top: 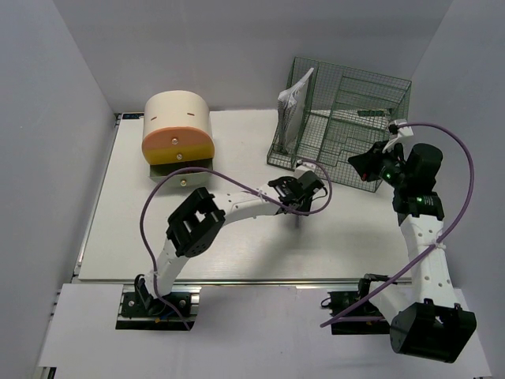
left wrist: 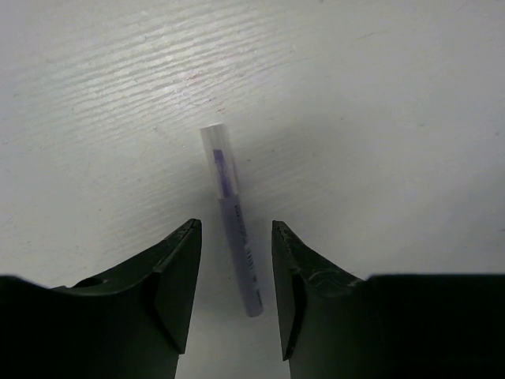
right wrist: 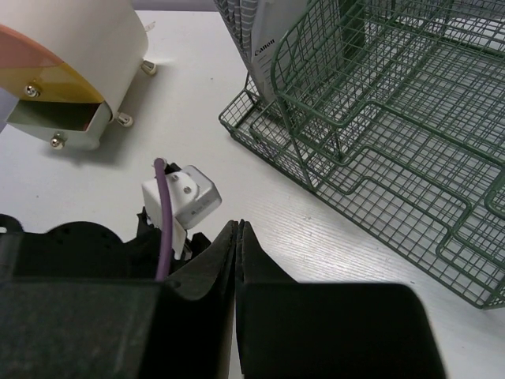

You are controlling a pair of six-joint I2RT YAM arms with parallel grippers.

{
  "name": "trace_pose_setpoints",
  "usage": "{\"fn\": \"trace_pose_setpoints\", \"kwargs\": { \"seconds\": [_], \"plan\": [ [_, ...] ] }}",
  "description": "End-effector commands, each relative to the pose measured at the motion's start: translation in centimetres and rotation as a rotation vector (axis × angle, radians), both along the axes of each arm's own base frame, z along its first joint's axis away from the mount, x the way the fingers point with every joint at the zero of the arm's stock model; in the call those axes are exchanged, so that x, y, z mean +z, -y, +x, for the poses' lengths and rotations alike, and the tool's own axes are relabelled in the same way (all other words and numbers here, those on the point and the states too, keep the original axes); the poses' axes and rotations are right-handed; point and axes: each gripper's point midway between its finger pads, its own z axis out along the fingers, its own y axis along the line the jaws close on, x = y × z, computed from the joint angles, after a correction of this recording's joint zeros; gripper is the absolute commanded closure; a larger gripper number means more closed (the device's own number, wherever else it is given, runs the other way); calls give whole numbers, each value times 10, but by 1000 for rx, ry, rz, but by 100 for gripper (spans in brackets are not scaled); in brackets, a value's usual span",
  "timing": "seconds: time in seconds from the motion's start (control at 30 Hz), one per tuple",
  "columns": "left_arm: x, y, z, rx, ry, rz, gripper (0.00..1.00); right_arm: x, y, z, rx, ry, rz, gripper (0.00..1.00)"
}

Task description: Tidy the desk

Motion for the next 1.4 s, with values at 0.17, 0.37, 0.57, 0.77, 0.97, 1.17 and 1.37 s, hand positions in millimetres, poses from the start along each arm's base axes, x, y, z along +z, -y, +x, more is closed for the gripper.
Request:
{"fn": "trace_pose_setpoints", "kwargs": {
  "seconds": [0.17, 0.37, 0.57, 0.77, 0.97, 1.17, 1.37],
  "plan": [
    [1, -4, 2, -2, 17, 81, 50, 14, 1, -2, 10, 45, 20, 100],
    [-10, -4, -3, -15, 4, 116, 53, 14, 2, -2, 10, 46, 28, 100],
    [-17, 3, -7, -30, -7, 118, 54, 14, 4, -2, 8, 46, 32, 100],
    [-30, -1, -6, -20, -15, 157, 60, 13, 4, -3, 11, 45, 36, 100],
    [-53, -31, -15, 5, -42, 269, 77, 14, 4, -4, 17, 43, 42, 100],
    [-52, -75, -29, -17, -35, 319, 93, 13, 3, -5, 31, 45, 43, 100],
    [2, -135, -7, -110, 62, 343, 100, 11, -8, -11, 124, 51, 43, 73]
  ]
}}
